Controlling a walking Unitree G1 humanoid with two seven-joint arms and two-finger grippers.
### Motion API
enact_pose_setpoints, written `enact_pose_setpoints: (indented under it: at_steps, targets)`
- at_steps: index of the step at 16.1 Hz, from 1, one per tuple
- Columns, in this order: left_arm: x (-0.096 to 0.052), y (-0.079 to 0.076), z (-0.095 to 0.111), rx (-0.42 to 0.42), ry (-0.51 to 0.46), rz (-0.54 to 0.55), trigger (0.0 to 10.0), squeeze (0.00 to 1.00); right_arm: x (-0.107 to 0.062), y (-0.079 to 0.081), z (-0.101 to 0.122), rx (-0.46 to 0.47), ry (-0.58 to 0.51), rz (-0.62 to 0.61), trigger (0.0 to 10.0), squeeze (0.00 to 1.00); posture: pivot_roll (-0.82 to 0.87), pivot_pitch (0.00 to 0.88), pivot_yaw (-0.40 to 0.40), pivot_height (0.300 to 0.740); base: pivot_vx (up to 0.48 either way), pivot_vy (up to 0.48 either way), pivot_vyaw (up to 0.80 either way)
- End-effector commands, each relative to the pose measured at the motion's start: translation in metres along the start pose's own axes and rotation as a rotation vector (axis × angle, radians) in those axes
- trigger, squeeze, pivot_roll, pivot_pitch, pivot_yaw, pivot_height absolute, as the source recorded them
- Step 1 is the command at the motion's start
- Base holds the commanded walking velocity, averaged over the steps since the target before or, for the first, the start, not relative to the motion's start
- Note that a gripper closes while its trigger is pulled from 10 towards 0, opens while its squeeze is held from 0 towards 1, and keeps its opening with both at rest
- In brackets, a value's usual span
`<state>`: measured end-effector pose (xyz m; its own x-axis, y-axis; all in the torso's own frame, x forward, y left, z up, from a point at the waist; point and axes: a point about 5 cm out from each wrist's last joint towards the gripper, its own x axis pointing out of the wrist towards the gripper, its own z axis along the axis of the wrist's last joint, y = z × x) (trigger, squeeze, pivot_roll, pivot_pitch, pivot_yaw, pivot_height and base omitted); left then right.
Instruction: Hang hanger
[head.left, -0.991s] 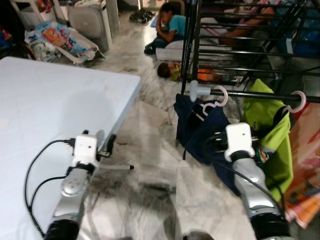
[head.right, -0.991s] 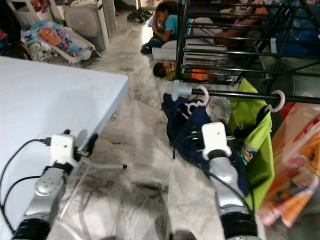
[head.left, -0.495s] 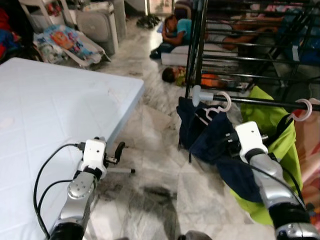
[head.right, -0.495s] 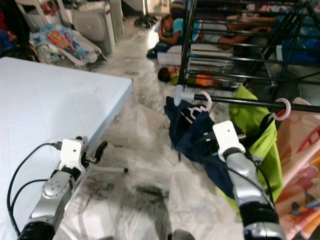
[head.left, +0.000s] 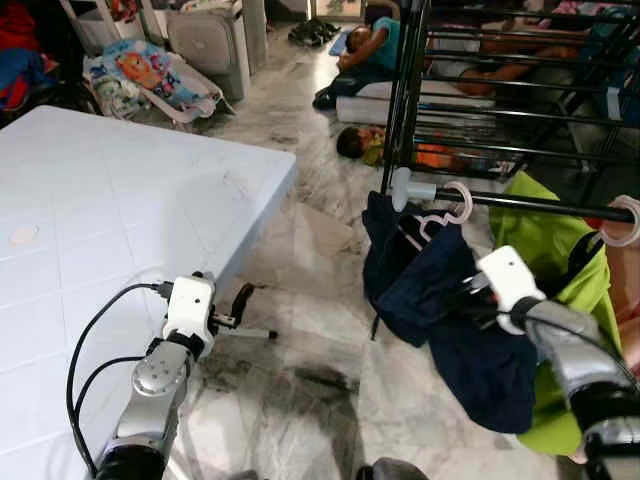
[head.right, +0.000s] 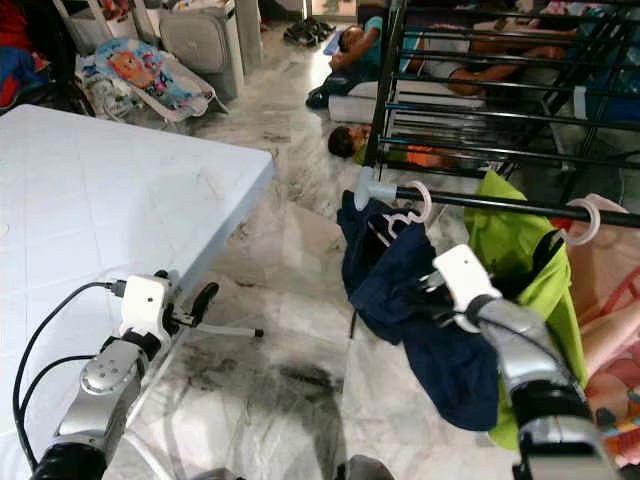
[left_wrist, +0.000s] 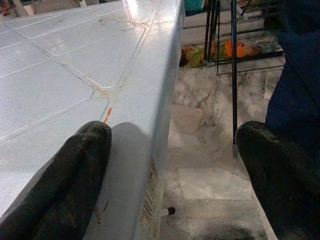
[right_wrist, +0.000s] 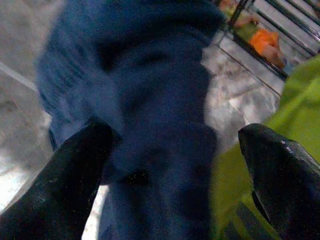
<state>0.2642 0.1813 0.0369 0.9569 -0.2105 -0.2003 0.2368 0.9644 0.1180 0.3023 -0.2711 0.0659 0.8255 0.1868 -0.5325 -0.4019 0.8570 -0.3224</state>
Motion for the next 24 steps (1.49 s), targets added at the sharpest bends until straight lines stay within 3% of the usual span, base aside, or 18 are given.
enact_pose_setpoints:
  at_steps: [1,6,13,24]
  targets:
    - [-0.003,0.003,-0.009,0.003,0.061,-0.003,10.0,0.0,0.0,-0.005,0.003,-0.044,0.01,0.025,10.0,0.0,-0.03,0.0,0.044,0.74,0.0,0.0,0.0]
    - [0.001,0.0,-0.01,0.016,0.073,-0.022,10.0,0.0,0.005,-0.013,0.001,-0.081,0.106,0.09,10.0,0.0,-0.02,0.0,0.029,0.74,0.0,0.0,0.0]
    - [0.004,-0.001,-0.01,0.015,0.078,-0.026,10.0,0.0,0.013,0.0,0.006,-0.091,0.046,0.165,10.0,0.0,-0.03,0.0,0.038,0.74,0.0,0.0,0.0]
    - [0.004,-0.001,-0.01,0.015,0.079,-0.027,10.0,0.0,0.013,0.001,0.005,-0.081,0.049,0.165,10.0,0.0,-0.03,0.0,0.038,0.74,0.0,0.0,0.0]
